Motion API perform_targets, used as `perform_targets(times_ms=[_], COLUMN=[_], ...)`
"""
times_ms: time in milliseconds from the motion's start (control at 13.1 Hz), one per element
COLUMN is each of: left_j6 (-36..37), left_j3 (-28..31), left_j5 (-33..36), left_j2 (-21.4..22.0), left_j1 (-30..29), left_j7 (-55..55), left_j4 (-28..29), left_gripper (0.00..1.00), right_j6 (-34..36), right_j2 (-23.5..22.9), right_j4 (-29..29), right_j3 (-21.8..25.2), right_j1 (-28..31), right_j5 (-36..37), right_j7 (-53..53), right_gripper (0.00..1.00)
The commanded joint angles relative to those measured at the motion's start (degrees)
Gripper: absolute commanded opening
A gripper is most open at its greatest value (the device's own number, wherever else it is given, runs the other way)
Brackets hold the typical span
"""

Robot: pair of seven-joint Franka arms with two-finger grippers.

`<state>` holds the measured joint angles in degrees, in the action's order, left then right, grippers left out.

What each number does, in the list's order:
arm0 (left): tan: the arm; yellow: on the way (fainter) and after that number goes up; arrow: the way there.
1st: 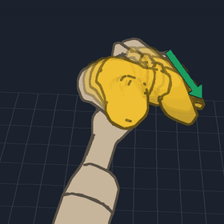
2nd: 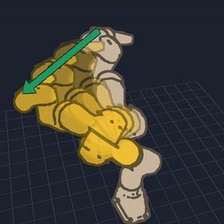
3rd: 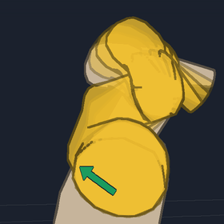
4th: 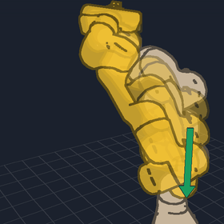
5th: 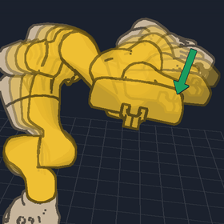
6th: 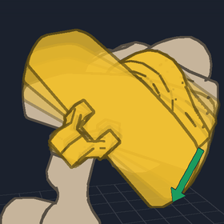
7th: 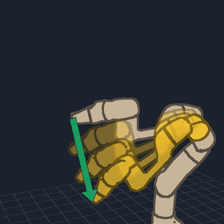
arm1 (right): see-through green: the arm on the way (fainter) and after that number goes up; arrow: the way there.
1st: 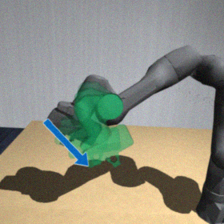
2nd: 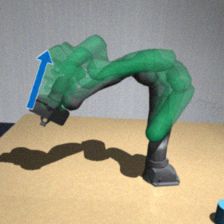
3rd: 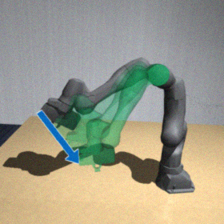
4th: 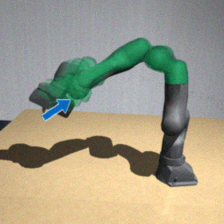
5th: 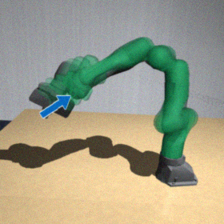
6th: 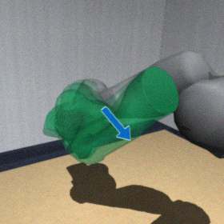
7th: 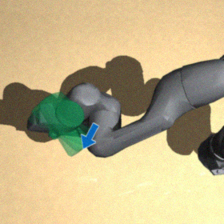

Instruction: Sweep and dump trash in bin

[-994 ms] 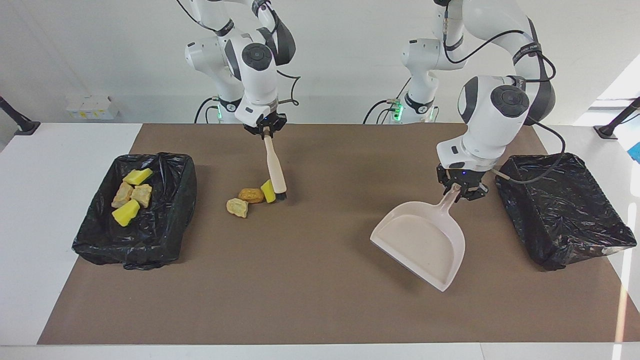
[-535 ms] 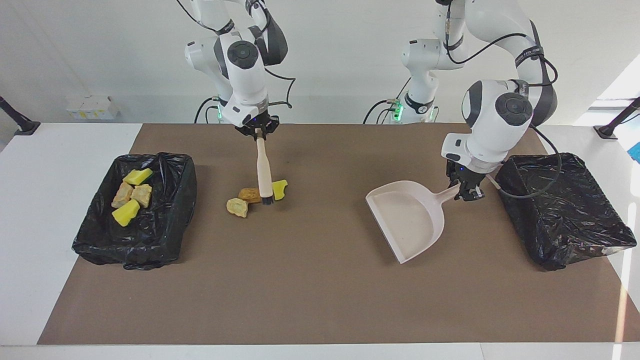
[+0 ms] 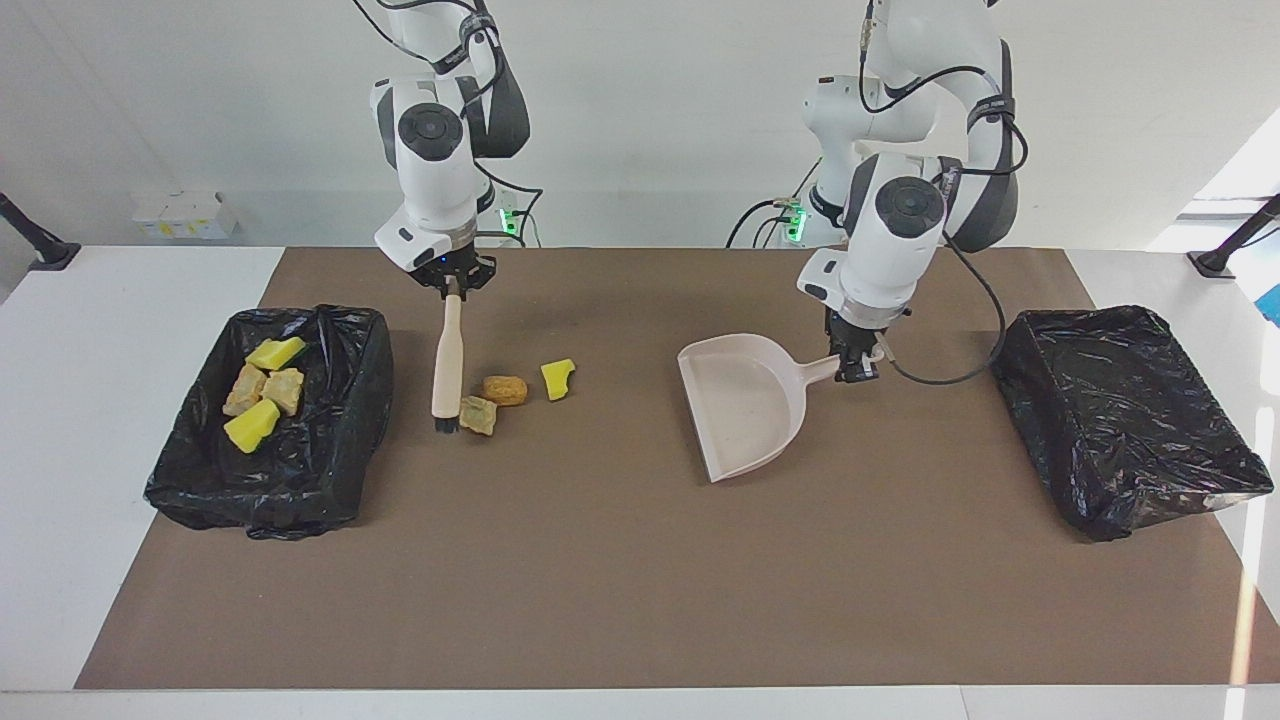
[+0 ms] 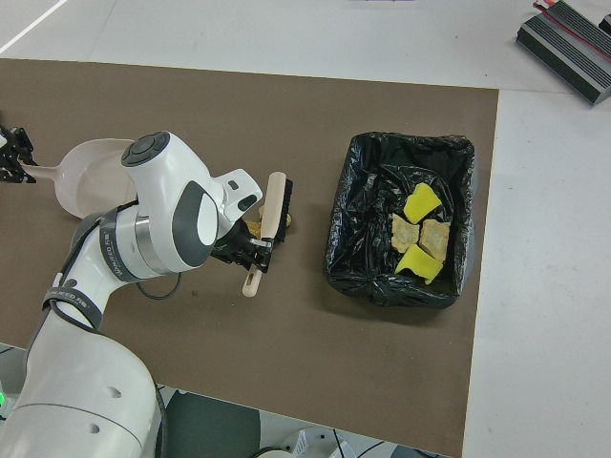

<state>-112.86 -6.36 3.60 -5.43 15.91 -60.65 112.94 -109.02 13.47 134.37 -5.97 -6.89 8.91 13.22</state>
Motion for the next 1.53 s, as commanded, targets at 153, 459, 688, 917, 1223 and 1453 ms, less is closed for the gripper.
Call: perform_targets(times_ms=[153, 459, 688, 917, 1223, 1453], left_j6=[-3.5, -4.6, -4.6, -4.6, -5.0, -5.6], left_j3=[0.7, 0.7, 0.7, 0.6, 0.6, 0.6], left_j5=[3.0, 3.1, 3.1, 3.1, 3.1, 3.1], left_j2=[2.2, 2.9, 4.1, 5.3, 6.7, 7.1], left_j1=[5.5, 9.2, 10.6, 12.7, 14.9, 15.6], left_j7=[4.3, 12.8, 14.6, 19.0, 20.6, 20.6], left_j4=[6.1, 8.2, 10.1, 11.5, 13.3, 13.7], left_gripper=[0.0, 0.0, 0.0, 0.0, 0.0, 0.0], right_j6=[-3.7, -5.3, -5.7, -5.9, -9.7, -10.7], right_j2=[0.4, 0.0, -0.2, -1.6, -5.8, -7.0], right_j4=[4.2, 8.3, 8.2, 5.9, 3.7, 2.0], right_j3=[-0.6, -0.9, -0.9, -0.9, -1.0, -1.1], right_j1=[6.4, 3.0, 0.0, -4.3, -10.5, -10.7], right_j5=[2.5, 1.6, -7.6, -16.4, -22.4, -30.9], right_j7=[-6.4, -5.8, -2.9, 4.9, 14.7, 14.7], right_gripper=[0.0, 0.0, 0.0, 0.0, 0.0, 0.0])
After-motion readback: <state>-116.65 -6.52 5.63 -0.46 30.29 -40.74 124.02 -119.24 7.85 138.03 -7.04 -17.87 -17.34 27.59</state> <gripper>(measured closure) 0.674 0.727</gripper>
